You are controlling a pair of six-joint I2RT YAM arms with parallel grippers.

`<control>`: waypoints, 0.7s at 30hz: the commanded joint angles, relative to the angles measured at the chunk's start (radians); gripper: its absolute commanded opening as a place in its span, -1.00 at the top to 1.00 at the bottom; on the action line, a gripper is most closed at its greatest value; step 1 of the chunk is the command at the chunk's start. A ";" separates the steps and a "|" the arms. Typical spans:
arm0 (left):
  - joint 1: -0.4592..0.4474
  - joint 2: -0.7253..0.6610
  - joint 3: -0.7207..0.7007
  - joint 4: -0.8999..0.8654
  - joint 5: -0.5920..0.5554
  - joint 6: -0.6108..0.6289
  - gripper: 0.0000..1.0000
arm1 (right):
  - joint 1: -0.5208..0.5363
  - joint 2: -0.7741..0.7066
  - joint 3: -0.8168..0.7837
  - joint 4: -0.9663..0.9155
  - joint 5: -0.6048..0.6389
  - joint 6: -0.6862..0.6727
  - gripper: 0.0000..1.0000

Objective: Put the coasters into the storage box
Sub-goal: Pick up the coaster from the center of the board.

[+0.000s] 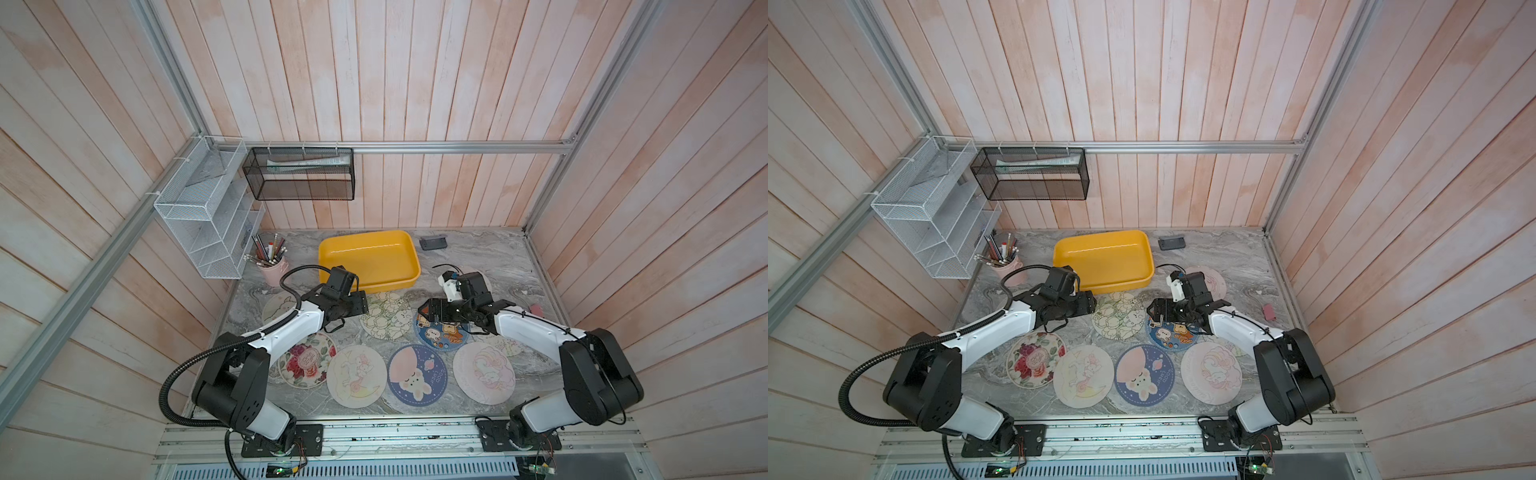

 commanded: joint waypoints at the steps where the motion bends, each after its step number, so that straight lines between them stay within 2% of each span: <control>1: -0.006 0.041 -0.026 0.051 0.057 -0.063 -0.56 | 0.037 0.045 0.058 0.026 -0.029 0.023 -0.91; 11: -0.007 0.146 -0.008 0.079 0.085 -0.064 -0.50 | 0.101 0.180 0.138 0.011 -0.023 0.028 -0.74; 21: -0.007 0.162 -0.027 0.074 0.083 -0.079 -0.46 | 0.139 0.270 0.214 -0.035 0.008 0.014 -0.67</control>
